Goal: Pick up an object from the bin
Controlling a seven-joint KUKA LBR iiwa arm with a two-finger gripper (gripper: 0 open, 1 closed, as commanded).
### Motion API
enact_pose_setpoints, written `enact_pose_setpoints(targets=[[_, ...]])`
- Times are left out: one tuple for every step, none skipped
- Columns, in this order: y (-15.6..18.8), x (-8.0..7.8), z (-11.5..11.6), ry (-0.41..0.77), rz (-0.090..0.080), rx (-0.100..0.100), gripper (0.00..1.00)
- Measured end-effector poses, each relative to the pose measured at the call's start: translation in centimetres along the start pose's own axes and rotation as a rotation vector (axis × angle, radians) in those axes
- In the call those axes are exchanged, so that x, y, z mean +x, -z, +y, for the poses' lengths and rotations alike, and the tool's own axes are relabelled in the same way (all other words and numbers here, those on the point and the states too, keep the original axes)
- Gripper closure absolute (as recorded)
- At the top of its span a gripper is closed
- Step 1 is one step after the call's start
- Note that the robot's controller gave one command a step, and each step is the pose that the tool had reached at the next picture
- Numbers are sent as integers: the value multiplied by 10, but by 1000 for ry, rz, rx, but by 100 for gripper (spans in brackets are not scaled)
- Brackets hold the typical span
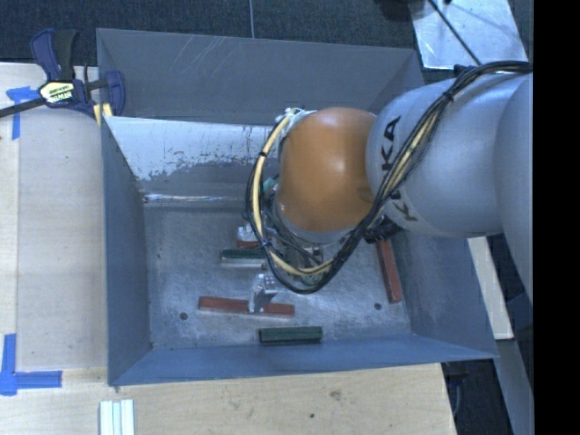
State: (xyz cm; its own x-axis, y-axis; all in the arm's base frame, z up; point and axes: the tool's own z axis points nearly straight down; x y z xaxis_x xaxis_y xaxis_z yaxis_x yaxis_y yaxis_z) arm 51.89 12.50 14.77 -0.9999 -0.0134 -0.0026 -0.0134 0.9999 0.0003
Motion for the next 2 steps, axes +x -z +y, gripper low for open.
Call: enact_pose_setpoints(targets=[[-71,-11,5,-30,-32,-7,0],[-66,-4,3,-28,-5,-2,100]])
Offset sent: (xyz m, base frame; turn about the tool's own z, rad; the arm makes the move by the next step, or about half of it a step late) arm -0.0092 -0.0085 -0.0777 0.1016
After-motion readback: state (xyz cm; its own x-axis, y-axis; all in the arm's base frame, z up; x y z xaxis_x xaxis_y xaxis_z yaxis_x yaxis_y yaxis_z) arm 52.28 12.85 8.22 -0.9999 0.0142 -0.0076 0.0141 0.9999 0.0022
